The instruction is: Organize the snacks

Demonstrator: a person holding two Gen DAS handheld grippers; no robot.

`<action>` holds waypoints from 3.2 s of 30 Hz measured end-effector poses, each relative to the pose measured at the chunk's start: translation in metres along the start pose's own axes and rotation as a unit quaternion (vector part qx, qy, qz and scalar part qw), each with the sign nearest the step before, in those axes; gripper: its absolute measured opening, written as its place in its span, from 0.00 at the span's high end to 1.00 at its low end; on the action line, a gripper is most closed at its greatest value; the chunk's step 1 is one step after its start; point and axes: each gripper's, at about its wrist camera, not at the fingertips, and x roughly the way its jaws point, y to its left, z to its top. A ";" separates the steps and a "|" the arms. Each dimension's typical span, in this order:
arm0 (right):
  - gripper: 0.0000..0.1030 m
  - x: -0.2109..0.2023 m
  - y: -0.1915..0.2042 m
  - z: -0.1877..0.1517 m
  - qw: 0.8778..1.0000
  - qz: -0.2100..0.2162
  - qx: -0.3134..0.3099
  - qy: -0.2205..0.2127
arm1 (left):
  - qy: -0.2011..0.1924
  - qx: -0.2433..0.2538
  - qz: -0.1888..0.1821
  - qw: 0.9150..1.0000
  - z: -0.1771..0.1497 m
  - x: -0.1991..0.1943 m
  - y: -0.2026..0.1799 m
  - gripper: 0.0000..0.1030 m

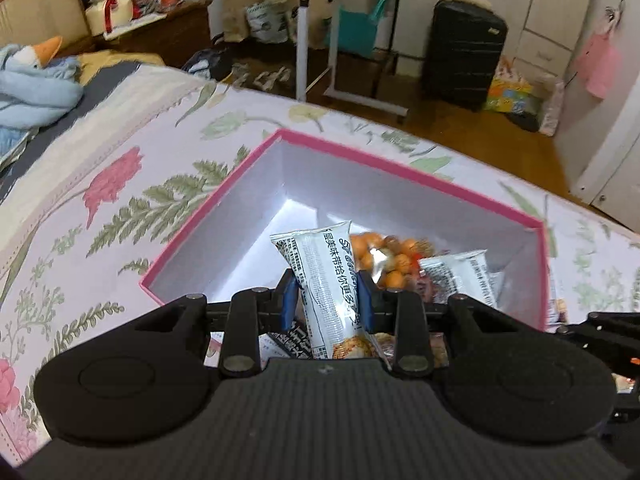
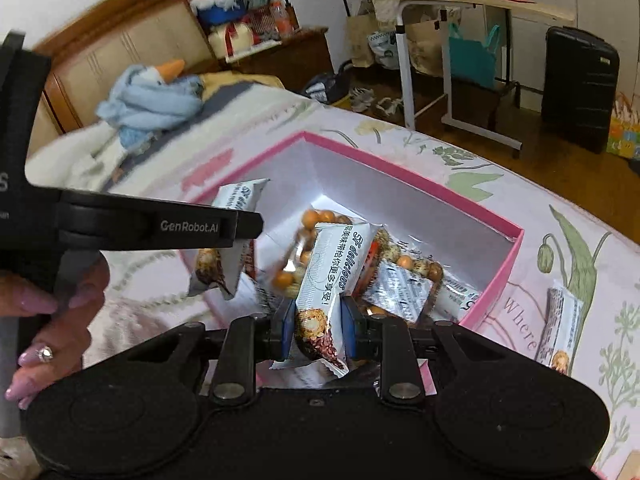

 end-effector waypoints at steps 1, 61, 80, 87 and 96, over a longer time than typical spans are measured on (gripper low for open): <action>0.70 0.002 0.000 -0.001 1.000 -0.004 -0.004 0.001 | 0.003 0.001 0.002 1.000 -0.002 0.004 0.000 0.70; 0.15 -0.178 -0.259 -0.241 0.923 -0.144 0.356 -0.024 | 0.157 0.165 -0.349 0.909 -0.179 0.027 -0.320 0.24; 0.30 -0.171 -0.207 -0.223 0.937 -0.079 0.340 0.033 | 0.163 0.198 -0.354 0.899 -0.162 -0.030 -0.271 0.47; 0.33 -0.176 -0.160 -0.204 0.950 -0.056 0.306 0.024 | 0.155 0.200 -0.337 0.907 -0.150 -0.062 -0.226 0.47; 0.34 -0.178 -0.107 -0.161 0.972 -0.006 0.233 0.016 | 0.106 0.194 -0.315 0.923 -0.125 -0.105 -0.160 0.47</action>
